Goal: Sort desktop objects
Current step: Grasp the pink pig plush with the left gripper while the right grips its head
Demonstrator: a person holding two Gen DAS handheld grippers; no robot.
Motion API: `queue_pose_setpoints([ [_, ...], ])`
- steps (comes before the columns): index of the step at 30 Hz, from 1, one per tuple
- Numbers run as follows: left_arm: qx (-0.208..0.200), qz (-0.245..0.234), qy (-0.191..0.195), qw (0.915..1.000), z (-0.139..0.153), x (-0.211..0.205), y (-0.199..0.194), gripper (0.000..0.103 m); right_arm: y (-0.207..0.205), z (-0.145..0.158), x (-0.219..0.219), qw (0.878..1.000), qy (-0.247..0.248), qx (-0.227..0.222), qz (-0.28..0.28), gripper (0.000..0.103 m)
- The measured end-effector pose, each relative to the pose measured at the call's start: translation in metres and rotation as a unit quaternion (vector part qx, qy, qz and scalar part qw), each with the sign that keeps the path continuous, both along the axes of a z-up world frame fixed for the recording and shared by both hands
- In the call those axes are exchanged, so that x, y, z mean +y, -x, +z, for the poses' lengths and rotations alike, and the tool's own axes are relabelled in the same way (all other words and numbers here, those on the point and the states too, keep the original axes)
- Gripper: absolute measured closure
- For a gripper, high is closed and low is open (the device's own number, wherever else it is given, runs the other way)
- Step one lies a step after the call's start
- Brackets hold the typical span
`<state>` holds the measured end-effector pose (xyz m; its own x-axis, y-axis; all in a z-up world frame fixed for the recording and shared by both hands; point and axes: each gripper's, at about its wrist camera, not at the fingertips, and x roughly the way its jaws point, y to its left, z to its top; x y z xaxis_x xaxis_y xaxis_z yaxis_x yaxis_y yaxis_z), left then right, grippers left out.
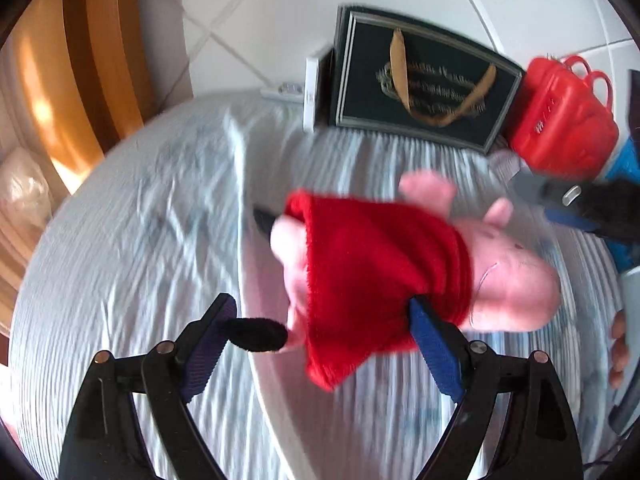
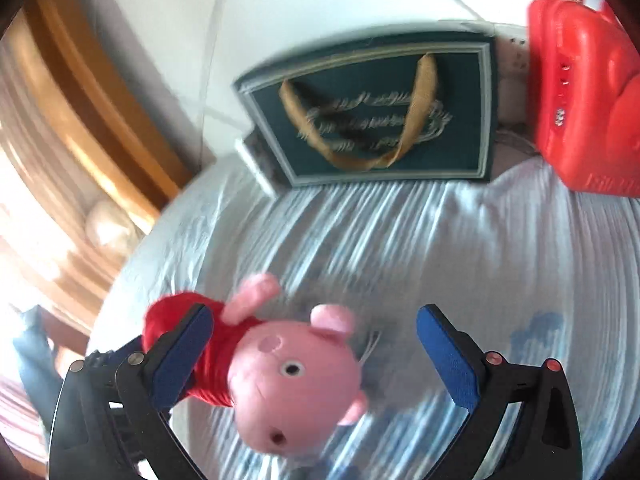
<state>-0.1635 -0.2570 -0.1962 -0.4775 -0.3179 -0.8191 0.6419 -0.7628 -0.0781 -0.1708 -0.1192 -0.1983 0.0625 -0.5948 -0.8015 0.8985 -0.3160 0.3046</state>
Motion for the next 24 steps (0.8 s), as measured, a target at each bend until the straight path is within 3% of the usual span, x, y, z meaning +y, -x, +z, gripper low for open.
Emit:
queue_pose_setpoints([
  [3,-0.032,-0.015,0.002,0.9994,-0.009,0.015,-0.011,0.016,-0.027,-0.034,0.009,0.997,-0.071,0.011,0.031,0.0],
  [8,-0.044,-0.049,0.031,0.9974,-0.007,0.036,-0.022,0.016,-0.035,-0.054,0.035,0.995,-0.096,-0.01,0.02,0.0],
  [16,-0.051,-0.092,0.031,0.994,-0.017,0.032,0.0,0.016,-0.029,-0.04,0.036,0.996,-0.087,0.017,0.02,0.0],
  [24,-0.052,-0.097,0.033,0.9934,-0.031,0.028,0.016,0.016,-0.022,-0.025,0.028,0.998,-0.05,0.032,0.029,0.0],
])
